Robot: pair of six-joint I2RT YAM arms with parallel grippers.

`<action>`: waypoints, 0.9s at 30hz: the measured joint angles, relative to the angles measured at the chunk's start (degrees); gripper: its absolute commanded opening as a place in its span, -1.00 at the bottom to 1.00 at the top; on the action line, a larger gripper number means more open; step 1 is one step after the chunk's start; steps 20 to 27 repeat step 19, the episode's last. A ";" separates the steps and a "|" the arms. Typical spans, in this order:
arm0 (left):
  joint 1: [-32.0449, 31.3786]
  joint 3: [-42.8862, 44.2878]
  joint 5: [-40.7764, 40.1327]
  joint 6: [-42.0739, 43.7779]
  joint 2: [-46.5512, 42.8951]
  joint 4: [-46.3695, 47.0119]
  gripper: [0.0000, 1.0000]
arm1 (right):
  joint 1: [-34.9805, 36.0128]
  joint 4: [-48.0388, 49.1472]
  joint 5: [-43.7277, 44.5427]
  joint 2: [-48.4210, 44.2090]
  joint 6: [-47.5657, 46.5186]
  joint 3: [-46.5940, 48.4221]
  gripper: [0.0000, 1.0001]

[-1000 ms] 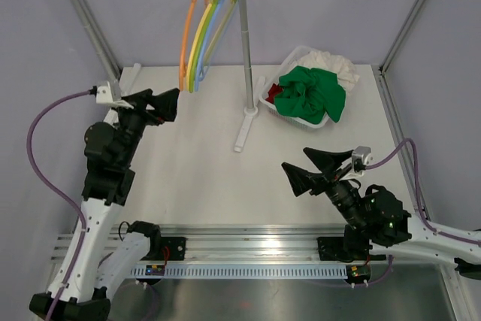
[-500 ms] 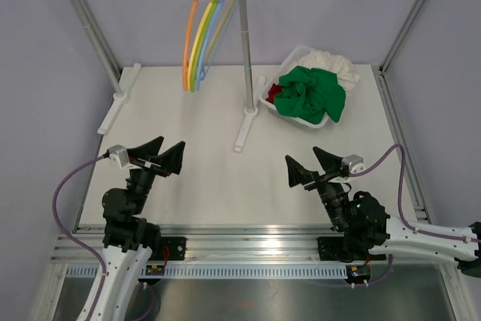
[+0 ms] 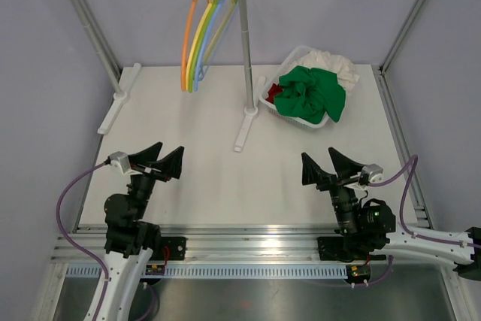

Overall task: Remove the t-shirt from the hanger
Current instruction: Hang the hanger back to the clothesline with the left arm

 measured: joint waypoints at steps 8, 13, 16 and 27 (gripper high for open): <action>0.00 -0.11 -0.20 0.02 0.00 -0.57 0.97 | 0.00 -0.35 -0.02 -0.57 0.15 0.00 0.99; 0.00 -0.11 -0.42 0.02 0.00 -0.59 0.97 | 0.00 -0.68 0.00 2.14 0.22 0.02 0.99; 0.00 -0.11 -0.57 0.02 0.00 -0.63 0.97 | 0.00 -1.18 -0.02 3.74 0.31 0.15 0.99; 0.00 -0.11 -0.81 0.02 0.00 -0.90 0.97 | 0.00 -1.51 -0.07 5.49 0.52 0.87 0.99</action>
